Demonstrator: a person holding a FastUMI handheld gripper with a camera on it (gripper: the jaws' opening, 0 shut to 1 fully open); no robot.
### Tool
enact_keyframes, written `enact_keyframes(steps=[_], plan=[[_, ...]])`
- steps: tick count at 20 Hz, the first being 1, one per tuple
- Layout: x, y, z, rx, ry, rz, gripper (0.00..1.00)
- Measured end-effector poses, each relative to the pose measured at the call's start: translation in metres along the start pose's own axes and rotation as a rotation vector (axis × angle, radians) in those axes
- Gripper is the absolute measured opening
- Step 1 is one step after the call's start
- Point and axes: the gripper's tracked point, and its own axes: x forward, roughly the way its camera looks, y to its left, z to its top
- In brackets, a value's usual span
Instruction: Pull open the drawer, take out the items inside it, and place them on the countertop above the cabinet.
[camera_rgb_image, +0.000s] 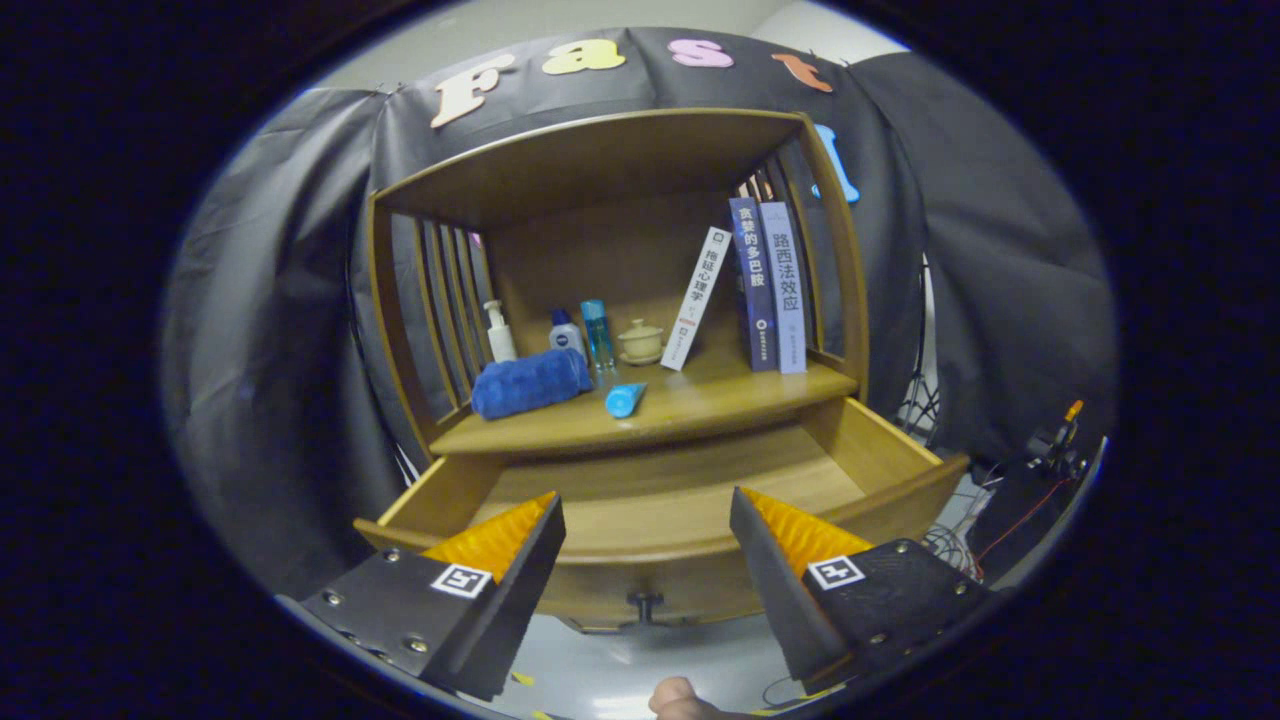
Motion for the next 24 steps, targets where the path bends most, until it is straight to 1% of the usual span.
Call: enact_keyframes(steps=[6,12,13,14,16,19,20,21,24], plan=[[-0.016,-0.008,-0.052,-0.025,-0.028,-0.016,0.99],[-0.013,-0.007,-0.078,-0.099,-0.102,-0.019,0.99],[-0.011,-0.003,-0.081,-0.103,-0.124,-0.008,0.99],[-0.009,0.004,-0.079,-0.094,-0.154,0.022,0.99],[0.007,0.019,-0.082,-0.086,-0.166,0.065,0.99],[0.04,0.021,-0.11,-0.108,-0.084,0.04,0.99],[0.038,0.009,-0.12,-0.128,-0.066,-0.027,0.99],[0.044,0.01,-0.117,-0.133,-0.09,-0.019,0.99],[0.059,0.018,-0.116,-0.127,-0.086,-0.001,0.98]])
